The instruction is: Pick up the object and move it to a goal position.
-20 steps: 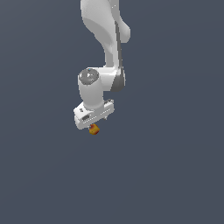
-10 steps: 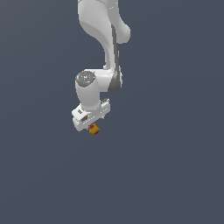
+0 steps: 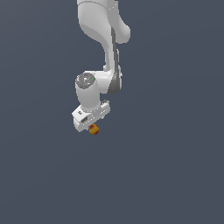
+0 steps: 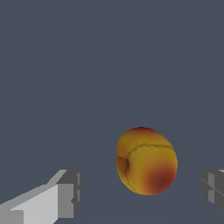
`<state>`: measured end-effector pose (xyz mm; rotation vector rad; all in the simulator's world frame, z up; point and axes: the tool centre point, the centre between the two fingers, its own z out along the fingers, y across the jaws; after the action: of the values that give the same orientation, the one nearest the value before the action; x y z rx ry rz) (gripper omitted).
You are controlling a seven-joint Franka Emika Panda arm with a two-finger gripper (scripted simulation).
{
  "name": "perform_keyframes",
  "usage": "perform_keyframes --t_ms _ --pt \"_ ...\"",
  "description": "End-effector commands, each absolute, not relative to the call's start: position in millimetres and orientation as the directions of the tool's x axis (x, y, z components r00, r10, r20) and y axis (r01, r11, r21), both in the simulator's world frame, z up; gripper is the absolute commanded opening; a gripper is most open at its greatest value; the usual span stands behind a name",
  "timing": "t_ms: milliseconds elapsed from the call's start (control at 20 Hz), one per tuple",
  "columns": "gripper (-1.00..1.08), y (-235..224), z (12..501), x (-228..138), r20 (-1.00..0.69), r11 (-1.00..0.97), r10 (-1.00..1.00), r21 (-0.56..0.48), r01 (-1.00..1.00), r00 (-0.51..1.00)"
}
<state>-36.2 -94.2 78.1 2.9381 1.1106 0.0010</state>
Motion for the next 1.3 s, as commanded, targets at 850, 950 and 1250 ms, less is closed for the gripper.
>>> perform_keyframes --t_ms 850,950,1250 --pt "-1.0 -94.1 34.9 -36.7 0.0 -0.747 0.664 0.0 0.664 0.747" --pt "-1.0 -94.1 34.9 -36.7 0.0 -0.747 0.664 0.0 0.664 0.747" --pt "-1.0 -102.5 47.1 -28.2 0.011 -0.755 0.656 0.021 0.656 0.755"
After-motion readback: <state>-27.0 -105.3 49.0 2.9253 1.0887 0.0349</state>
